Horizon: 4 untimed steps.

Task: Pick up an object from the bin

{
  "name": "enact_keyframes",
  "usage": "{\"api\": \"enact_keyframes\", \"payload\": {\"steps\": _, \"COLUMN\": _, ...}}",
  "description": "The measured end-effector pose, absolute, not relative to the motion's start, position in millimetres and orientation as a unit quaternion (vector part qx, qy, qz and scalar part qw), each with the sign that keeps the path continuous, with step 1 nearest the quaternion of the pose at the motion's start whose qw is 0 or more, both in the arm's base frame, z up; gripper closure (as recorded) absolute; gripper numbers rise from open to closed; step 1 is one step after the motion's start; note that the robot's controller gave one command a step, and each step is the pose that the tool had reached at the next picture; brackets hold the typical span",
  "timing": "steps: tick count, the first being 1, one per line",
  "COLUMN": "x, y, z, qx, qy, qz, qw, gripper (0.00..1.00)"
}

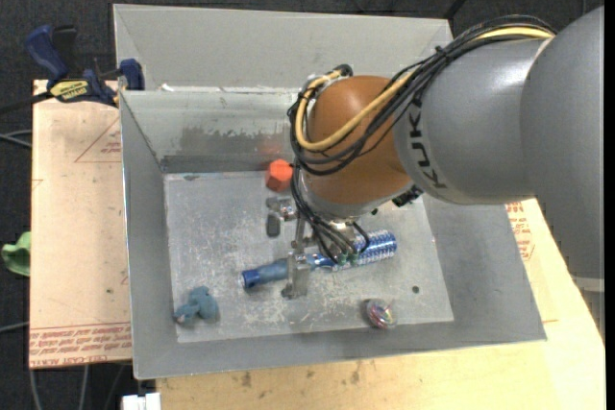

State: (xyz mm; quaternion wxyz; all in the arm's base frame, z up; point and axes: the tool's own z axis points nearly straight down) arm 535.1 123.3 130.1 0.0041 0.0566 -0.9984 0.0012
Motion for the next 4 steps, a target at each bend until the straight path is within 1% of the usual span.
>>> {"api": "enact_keyframes", "payload": {"steps": 1, "x": 541.9, "y": 114.0, "z": 66.1, "qx": 0.074, "qy": -0.997, "qz": 0.0, "qw": 0.003, "gripper": 0.0}}
{"api": "enact_keyframes", "payload": {"steps": 2, "x": 543.8, "y": 114.8, "z": 70.3, "qx": 0.073, "qy": -0.997, "qz": -0.001, "qw": -0.001, "gripper": 1.0}}
{"api": "enact_keyframes", "payload": {"steps": 3, "x": 536.3, "y": 73.6, "z": 70.7, "qx": 0.037, "qy": -0.999, "qz": -0.001, "qw": -0.001, "gripper": 1.0}}
{"api": "enact_keyframes", "payload": {"steps": 4, "x": 533.6, "y": 86.0, "z": 70.5, "qx": 0.032, "qy": -0.999, "qz": 0.0, "qw": -0.001, "gripper": 1.0}}
